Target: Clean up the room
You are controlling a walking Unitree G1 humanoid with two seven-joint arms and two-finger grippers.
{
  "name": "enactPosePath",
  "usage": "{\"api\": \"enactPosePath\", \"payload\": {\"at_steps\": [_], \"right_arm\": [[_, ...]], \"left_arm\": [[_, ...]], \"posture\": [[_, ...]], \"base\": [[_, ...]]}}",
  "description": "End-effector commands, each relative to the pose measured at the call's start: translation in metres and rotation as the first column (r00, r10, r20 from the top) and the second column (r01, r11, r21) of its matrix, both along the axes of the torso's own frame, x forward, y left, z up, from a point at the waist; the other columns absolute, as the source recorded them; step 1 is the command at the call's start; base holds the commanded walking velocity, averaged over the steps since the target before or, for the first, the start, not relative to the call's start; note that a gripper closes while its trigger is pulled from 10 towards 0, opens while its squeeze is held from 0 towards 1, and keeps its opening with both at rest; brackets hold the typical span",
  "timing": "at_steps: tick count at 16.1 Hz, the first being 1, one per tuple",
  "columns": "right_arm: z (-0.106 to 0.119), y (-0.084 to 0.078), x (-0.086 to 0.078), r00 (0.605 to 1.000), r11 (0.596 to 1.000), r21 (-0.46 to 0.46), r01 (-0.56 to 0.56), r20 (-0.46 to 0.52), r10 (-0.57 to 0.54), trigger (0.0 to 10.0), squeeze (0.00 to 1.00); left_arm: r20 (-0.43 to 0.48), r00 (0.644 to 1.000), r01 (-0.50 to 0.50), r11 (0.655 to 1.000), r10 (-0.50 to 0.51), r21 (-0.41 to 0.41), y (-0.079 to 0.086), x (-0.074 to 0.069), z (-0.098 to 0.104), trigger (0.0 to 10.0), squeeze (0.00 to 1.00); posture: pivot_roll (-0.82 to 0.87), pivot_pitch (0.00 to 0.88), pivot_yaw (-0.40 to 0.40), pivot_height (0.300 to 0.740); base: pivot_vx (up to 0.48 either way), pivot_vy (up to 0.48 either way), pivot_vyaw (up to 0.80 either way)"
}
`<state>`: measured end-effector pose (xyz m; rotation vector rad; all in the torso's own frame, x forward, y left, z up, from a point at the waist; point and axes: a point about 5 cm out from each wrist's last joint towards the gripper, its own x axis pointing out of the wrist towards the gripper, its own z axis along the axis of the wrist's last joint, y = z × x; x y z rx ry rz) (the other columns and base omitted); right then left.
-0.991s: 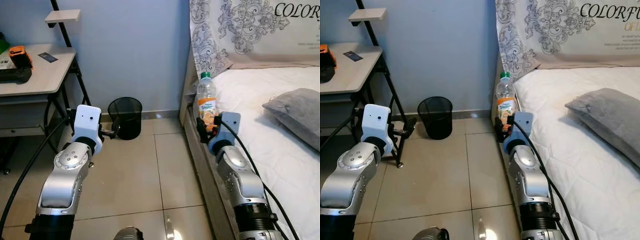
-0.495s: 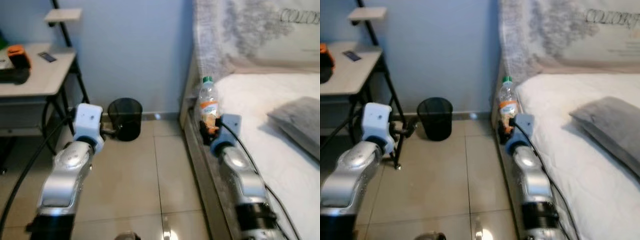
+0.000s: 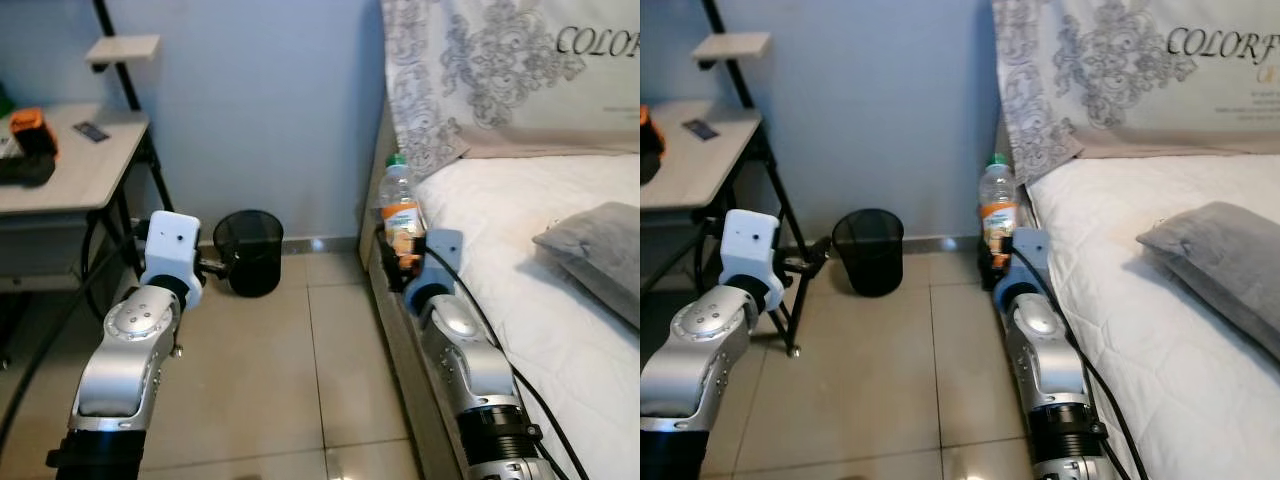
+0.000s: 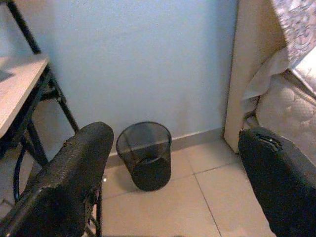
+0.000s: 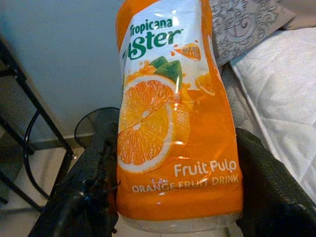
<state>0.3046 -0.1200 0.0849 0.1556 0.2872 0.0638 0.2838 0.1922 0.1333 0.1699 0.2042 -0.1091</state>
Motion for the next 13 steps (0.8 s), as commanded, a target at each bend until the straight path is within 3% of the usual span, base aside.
{"api": "enactPosePath", "payload": {"at_steps": [1,3,6,13], "right_arm": [[0.0020,-0.0118,0.0017,0.999,0.999,-0.012,0.031,0.009,-0.031,10.0,0.00],[0.0024,-0.0109,0.0014,1.000,0.999,-0.038,0.008,0.013,-0.008,10.0,0.00],[0.0019,-0.0105,0.0010,1.000,0.999,-0.046,0.008,0.008,-0.007,10.0,0.00],[0.0021,-0.0116,0.0014,1.000,0.999,-0.039,0.025,0.011,-0.024,10.0,0.00]], "left_arm": [[0.009,1.000,0.027,1.000,-0.027,-0.005,-0.0076,0.0007,0.0016,10.0,0.00],[0.009,1.000,0.030,1.000,-0.030,-0.006,-0.0086,0.0004,0.0011,10.0,0.00],[0.008,1.000,0.029,1.000,-0.029,-0.009,-0.0082,0.0002,0.0008,10.0,0.00],[0.008,1.000,0.030,0.999,-0.030,-0.012,-0.0078,0.0005,0.0009,10.0,0.00]], "posture": [[-0.02,0.000,0.002,0.740],[-0.02,0.000,0.000,0.740],[-0.02,0.000,0.000,0.740],[-0.02,0.000,-0.004,0.740]], "base": [[0.300,0.000,0.00],[0.300,0.000,0.00],[0.303,0.000,0.71],[0.303,0.000,0.00]]}}
